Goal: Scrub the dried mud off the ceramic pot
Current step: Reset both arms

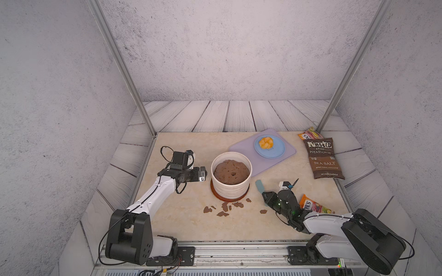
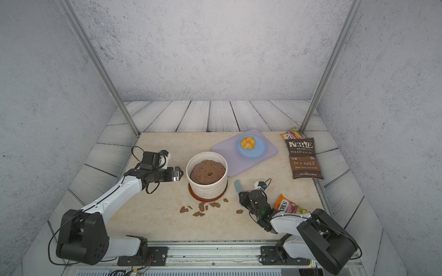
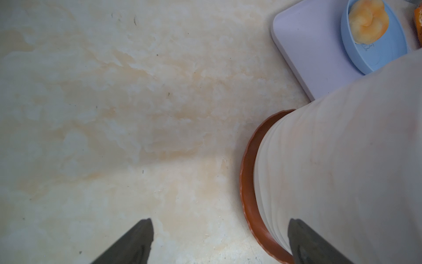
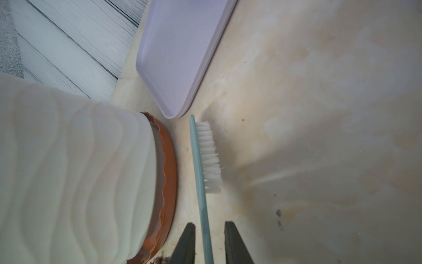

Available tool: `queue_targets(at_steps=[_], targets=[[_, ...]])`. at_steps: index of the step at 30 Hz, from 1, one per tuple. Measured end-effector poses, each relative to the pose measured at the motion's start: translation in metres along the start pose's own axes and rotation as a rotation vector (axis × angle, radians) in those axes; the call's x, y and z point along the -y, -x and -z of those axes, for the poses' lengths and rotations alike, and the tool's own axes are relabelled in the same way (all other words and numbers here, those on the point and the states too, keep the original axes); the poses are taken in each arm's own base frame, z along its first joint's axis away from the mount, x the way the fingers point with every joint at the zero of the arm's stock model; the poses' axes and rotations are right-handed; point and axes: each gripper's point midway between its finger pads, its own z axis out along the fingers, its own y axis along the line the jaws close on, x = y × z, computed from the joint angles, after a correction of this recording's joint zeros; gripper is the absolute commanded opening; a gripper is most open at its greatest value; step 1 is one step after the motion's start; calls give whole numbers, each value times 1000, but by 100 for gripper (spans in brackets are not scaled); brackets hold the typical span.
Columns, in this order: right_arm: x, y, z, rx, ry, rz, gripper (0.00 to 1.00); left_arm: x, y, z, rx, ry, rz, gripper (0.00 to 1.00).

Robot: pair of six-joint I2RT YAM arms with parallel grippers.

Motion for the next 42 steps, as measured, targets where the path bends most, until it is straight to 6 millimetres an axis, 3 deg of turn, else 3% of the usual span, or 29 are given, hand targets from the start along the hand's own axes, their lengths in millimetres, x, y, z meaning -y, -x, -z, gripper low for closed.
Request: queue_targets(at_steps=[13,17,21,24,26,29,32,35,39,42], targets=[[9,-3,4,-11,-40,-12,40,0,-1,-3,-5,-4,-6,98],[7,7,10,8,-51,42,51,-4,-2,-5,-12,13,-13,98],[-18,38,16,56,-88,210,70,-21,0,-4,0,99,-21,98],[-43,72,22,132,-114,352,76,-37,7,-2,39,187,-20,98],[-47,97,27,189,-153,424,79,-47,13,-1,85,237,-23,98],[-30,131,34,262,-261,497,84,-59,19,2,132,307,-36,98],[-2,159,38,304,-365,498,98,-72,29,4,172,373,-51,98],[24,184,36,344,-433,457,99,-88,40,3,213,436,-57,98],[43,193,24,344,-472,434,99,-114,43,-5,243,499,-37,98],[37,196,23,335,-464,471,99,-128,39,-10,258,528,-33,98]])
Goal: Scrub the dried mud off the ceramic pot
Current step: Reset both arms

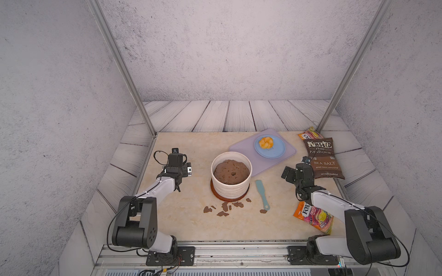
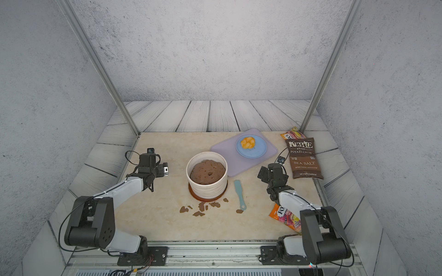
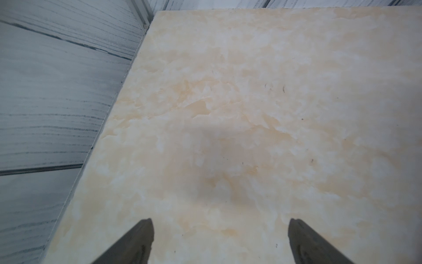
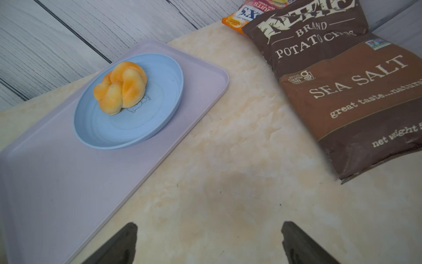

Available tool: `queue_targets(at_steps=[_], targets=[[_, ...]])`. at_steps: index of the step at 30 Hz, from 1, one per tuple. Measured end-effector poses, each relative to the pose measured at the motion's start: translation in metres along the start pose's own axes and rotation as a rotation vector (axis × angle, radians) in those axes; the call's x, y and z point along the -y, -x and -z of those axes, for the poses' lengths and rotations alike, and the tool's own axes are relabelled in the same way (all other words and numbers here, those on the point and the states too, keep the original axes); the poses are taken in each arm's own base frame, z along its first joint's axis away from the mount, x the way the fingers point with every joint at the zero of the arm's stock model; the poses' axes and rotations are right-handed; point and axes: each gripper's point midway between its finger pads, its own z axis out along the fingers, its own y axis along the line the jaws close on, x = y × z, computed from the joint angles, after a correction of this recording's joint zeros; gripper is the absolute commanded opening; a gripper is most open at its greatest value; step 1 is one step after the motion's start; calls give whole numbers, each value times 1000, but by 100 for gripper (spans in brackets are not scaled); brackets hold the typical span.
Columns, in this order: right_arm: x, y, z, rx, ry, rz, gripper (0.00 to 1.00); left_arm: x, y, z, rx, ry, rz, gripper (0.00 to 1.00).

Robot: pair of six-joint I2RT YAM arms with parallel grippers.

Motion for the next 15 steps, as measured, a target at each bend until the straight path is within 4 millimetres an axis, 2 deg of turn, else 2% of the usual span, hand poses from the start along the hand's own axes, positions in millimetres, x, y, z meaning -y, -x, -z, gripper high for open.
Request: queue_targets(at_steps=[2,5,7,9,13,15], targets=[[-4,13,7,15,10,35,99,-3,-3,-3,11,4,5,98],[-10,48,23,106,26,93,99,-4,0,-7,42,5,9,98],[-6,57,26,151,19,128,99,-4,3,-10,57,2,4,98],[1,50,20,167,0,166,99,-3,4,-13,66,-1,-4,98],[19,12,-1,108,-31,253,99,-2,8,-13,102,-2,-17,98],[25,-1,-10,95,-32,282,99,-2,8,-13,110,-2,-26,98]])
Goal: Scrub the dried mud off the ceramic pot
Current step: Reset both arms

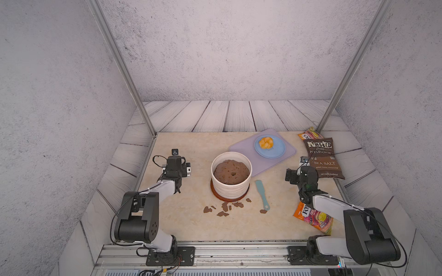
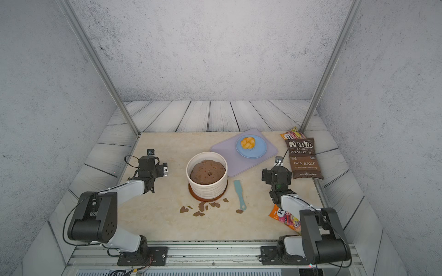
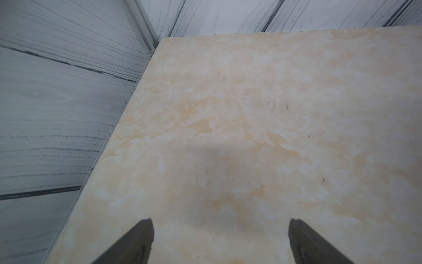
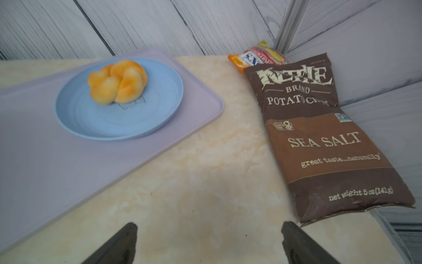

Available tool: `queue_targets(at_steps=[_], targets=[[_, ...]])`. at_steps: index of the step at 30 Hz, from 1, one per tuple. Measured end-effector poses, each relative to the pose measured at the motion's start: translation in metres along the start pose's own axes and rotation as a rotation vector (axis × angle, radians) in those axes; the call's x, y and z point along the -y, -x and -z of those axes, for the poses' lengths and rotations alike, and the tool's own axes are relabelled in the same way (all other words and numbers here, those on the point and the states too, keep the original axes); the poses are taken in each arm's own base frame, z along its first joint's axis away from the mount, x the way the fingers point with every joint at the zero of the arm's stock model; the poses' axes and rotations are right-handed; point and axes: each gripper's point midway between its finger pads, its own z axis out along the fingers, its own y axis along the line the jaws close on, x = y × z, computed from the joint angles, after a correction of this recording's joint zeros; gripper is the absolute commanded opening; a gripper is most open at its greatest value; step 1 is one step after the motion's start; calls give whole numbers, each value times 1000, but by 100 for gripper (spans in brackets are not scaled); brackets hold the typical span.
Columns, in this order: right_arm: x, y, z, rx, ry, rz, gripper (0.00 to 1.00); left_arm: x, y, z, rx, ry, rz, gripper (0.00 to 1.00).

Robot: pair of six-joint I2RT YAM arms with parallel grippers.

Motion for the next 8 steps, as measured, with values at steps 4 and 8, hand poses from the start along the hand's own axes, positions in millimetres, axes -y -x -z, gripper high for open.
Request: queue_targets(at_steps=[4,8], targets=[[3,-6,-11,23,12,16,99,0,4,0,22,-2,-12,98],[2,5,-16,79,25,11,99,0,9,-1,43,-19,-8,98]])
